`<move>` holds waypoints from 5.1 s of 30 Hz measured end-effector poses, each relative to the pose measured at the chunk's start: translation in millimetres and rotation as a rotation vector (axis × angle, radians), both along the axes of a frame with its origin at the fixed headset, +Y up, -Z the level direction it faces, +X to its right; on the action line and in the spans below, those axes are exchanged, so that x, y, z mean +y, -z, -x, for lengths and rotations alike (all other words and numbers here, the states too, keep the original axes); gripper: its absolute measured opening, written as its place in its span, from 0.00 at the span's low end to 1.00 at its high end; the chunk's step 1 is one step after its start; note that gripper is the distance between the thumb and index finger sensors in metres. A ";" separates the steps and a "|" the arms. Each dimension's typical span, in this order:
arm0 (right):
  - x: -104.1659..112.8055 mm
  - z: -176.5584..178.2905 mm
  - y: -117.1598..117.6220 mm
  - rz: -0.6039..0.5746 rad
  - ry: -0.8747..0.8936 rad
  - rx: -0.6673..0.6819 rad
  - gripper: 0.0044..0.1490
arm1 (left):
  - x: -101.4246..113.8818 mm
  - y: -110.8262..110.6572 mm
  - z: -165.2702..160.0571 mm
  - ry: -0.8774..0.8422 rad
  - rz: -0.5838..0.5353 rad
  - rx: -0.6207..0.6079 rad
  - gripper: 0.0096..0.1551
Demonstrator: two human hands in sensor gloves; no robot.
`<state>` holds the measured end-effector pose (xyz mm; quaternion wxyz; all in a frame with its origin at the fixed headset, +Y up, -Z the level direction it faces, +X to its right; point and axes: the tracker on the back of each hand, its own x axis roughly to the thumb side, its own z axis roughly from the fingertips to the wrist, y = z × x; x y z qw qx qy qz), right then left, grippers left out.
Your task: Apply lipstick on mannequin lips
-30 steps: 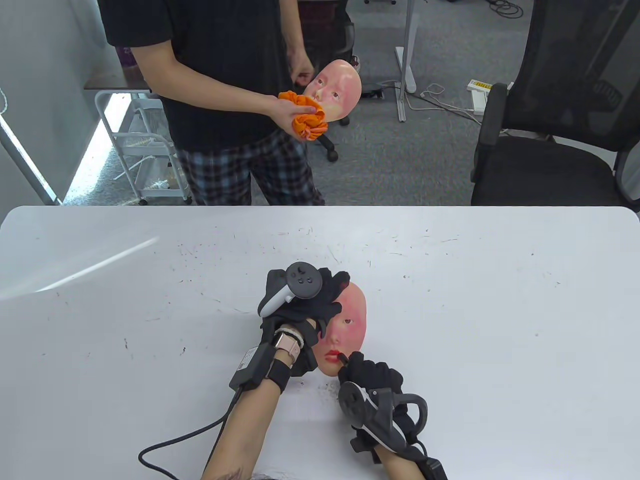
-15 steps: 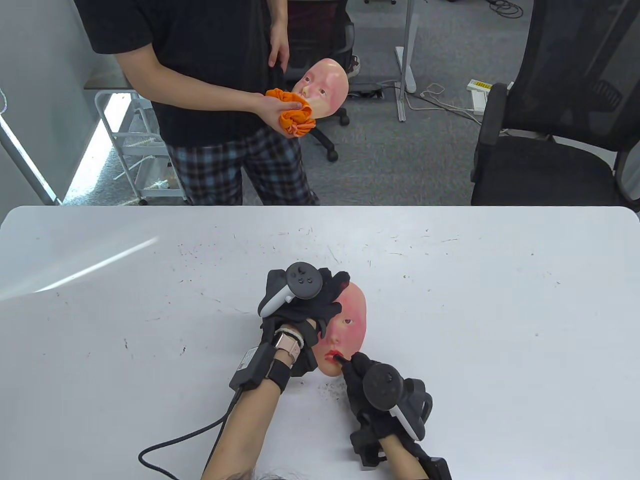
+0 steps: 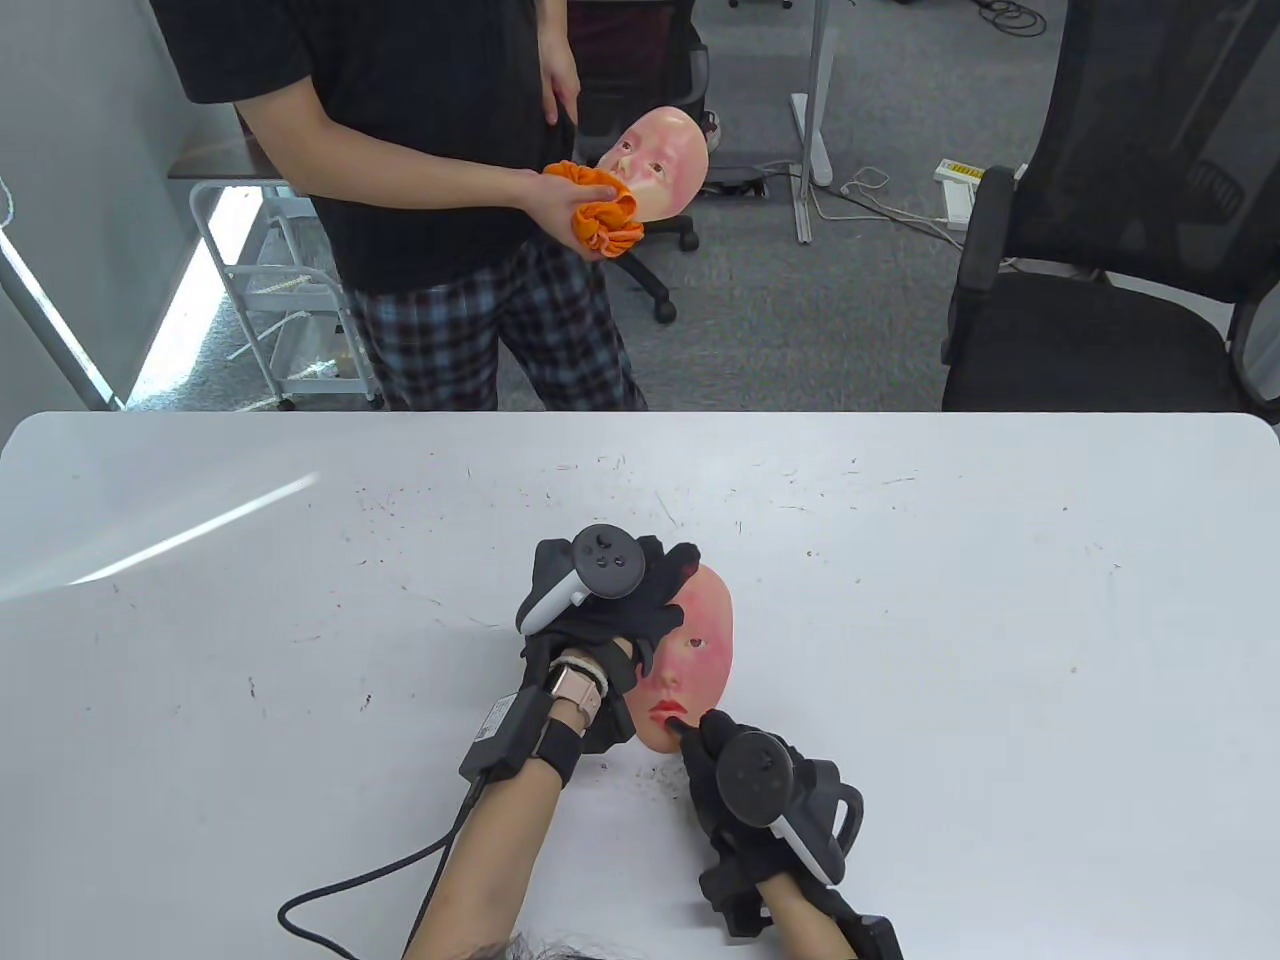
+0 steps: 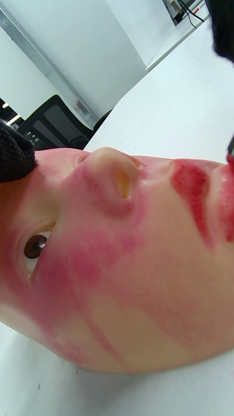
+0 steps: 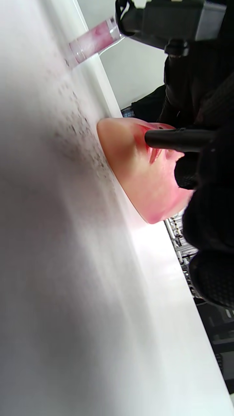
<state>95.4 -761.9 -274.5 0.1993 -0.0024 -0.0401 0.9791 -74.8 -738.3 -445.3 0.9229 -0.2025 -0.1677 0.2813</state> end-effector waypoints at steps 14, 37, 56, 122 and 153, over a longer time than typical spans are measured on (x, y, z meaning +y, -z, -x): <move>3.8 11.8 -4.7 -0.106 -0.167 -0.008 0.33 | 0.0 0.1 0.0 -0.002 0.002 -0.001 0.42; 3.3 42.8 -4.9 -0.150 -0.357 0.099 0.33 | 0.0 0.1 0.4 -0.001 0.001 -0.004 0.42; 8.7 16.6 -5.4 -0.118 -0.231 0.064 0.33 | -0.2 -0.4 -0.3 0.006 0.000 -0.001 0.42; 6.2 9.6 -0.6 -0.056 -0.100 0.012 0.33 | -1.8 -0.5 -0.4 0.009 0.013 0.000 0.42; -1.5 -9.2 5.4 0.038 0.068 -0.002 0.33 | -2.1 -0.4 0.2 0.007 0.021 -0.002 0.42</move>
